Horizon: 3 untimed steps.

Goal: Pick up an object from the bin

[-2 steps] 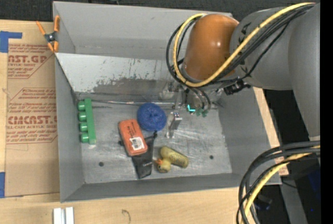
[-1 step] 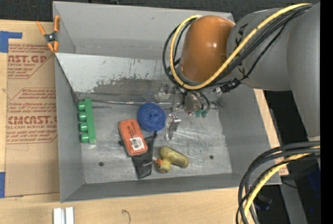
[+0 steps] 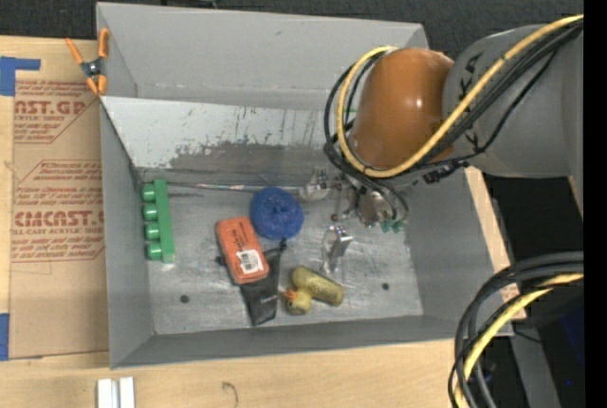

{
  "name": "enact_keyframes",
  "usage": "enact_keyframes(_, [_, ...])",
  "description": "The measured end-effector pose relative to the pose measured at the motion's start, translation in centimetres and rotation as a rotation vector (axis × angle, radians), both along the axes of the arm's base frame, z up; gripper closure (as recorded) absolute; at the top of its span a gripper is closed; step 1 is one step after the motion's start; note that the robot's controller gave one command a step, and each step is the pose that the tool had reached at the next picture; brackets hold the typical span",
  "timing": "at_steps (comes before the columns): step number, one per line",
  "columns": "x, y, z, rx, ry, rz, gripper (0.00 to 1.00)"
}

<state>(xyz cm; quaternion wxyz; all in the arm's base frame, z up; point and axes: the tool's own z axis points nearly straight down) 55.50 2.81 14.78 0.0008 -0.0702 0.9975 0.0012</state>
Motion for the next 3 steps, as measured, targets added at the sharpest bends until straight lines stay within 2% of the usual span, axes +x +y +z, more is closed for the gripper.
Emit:
enact_keyframes(1, [-1.3,0.7,-0.4,-0.006,0.0,-0.162,0.0])
enact_keyframes(2, [-0.3,11.5,-6.6,-0.008,-0.014,0.003,1.0])
enact_keyframes(3, [-0.3,11.5,-6.6,-0.008,-0.014,0.003,1.0])
